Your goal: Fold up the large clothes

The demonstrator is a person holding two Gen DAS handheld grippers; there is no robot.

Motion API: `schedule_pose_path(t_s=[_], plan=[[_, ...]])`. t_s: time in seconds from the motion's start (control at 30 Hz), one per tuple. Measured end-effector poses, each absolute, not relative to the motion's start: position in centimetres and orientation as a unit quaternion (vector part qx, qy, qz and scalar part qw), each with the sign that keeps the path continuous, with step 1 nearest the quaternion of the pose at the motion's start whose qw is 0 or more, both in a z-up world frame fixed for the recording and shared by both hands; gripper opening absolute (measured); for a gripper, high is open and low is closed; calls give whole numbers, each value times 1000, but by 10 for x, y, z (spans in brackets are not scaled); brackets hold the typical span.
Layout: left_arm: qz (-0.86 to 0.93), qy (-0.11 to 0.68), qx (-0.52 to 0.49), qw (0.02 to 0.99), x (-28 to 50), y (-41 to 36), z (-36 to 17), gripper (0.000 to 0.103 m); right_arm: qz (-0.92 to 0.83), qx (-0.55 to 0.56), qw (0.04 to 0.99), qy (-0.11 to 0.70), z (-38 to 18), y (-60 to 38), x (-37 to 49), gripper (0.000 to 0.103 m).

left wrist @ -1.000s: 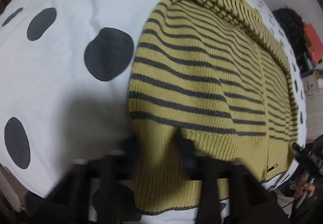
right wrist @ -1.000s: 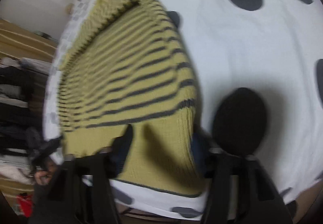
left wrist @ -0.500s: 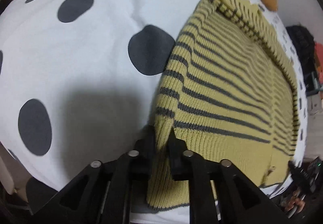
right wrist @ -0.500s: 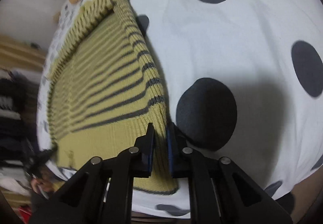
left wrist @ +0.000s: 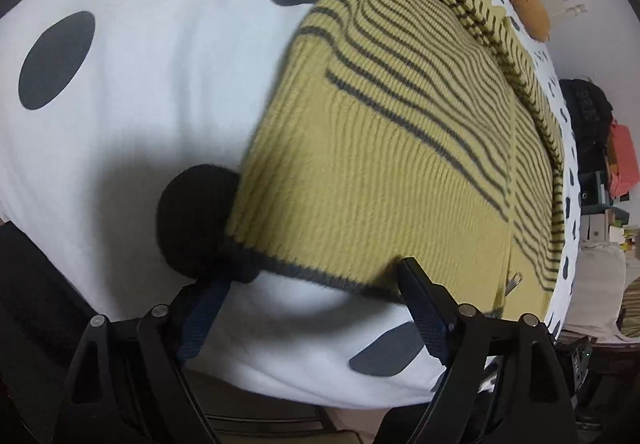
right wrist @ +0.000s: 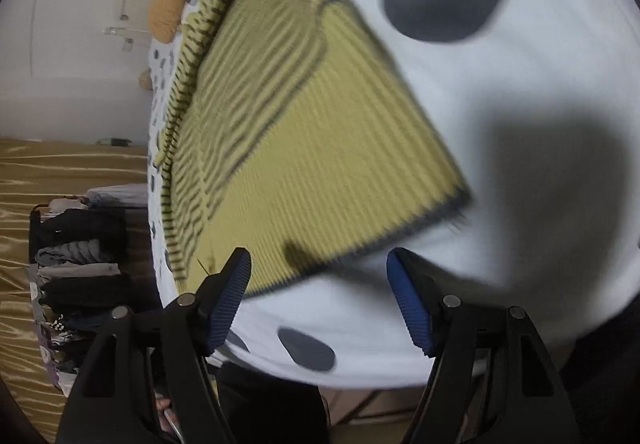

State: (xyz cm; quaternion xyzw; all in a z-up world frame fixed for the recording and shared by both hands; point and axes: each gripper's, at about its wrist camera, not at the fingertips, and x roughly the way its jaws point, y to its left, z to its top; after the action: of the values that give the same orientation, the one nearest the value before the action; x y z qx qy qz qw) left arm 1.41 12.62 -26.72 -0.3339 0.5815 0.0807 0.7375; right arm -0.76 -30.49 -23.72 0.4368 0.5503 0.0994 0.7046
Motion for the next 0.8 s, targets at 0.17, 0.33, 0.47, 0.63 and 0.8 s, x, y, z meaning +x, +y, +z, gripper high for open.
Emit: schedule_pose_path(t_s=[0.17,0.33,0.47,0.63,0.8], plan=[[44,547,-397,735,16,127,-262,85,110,452,718,518,-225,-299,12,72],[42,545,-426,721,18,128,-269,85,116,441,729,511,-217,-294,21,69],[73,531,-422,731,18,134,-264,33,116,429,737,509,-218,-294,22,48],[71,529,-421,733,20,154,-262,5,120,386,767,498,-203,-288,27,27],[57,486,-386,782,42,161,-221,5,121,314,817,468,-169,-278,44,23]])
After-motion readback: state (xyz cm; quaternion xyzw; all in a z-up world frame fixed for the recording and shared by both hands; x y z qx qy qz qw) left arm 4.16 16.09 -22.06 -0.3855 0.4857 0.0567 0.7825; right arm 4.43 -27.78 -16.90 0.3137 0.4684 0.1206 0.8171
